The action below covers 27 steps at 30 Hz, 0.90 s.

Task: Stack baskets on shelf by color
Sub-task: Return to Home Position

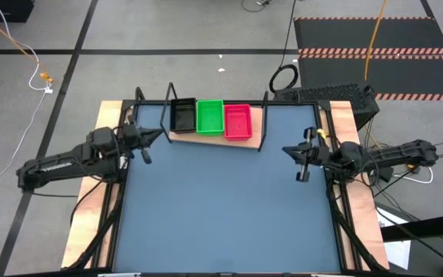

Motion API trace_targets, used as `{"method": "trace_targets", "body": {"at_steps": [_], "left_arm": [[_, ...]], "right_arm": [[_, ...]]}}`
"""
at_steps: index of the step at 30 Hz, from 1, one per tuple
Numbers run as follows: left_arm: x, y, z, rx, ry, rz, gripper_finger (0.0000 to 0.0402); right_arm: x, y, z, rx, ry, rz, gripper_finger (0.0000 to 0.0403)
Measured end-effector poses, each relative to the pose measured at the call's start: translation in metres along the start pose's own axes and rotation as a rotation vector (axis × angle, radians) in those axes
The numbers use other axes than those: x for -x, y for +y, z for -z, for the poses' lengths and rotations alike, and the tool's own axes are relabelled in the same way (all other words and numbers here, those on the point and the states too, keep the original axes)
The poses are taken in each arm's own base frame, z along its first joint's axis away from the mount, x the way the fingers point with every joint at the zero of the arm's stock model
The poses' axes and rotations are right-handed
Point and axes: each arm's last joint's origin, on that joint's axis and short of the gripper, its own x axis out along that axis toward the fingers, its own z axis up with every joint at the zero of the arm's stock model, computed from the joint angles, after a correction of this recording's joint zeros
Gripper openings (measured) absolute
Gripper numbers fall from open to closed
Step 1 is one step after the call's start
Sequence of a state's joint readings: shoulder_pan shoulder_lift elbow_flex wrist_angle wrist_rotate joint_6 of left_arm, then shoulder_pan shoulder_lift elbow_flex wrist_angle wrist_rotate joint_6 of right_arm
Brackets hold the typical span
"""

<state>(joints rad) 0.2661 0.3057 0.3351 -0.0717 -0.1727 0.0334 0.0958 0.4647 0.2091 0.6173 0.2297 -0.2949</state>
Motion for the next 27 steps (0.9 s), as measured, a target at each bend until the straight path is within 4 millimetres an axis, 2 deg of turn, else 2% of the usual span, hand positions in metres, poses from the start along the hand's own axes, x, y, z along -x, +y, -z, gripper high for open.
{"method": "trace_targets", "body": {"at_steps": [5,11,15,21,27], "left_arm": [[0.016,0.001,0.005,0.001,0.030,0.029,0.0004],[0.026,0.003,0.010,-0.052,-0.028,0.026,0.0006],[0.022,0.002,0.032,-0.090,-0.046,0.018,0.0003],[0.014,-0.001,0.065,-0.042,0.014,0.046,0.0006],[0.010,-0.003,0.074,-0.015,-0.042,0.083,0.0008]], "right_arm": [[0.007,0.002,0.016,-0.039,0.029,-0.002,0.0000],[0.015,0.001,0.023,-0.024,0.045,0.038,0.0000],[0.022,-0.001,0.030,-0.049,0.063,0.134,0.0000],[0.027,-0.002,0.029,-0.125,0.040,0.107,0.0000],[0.028,0.001,0.032,-0.092,0.059,0.030,0.0000]]}}
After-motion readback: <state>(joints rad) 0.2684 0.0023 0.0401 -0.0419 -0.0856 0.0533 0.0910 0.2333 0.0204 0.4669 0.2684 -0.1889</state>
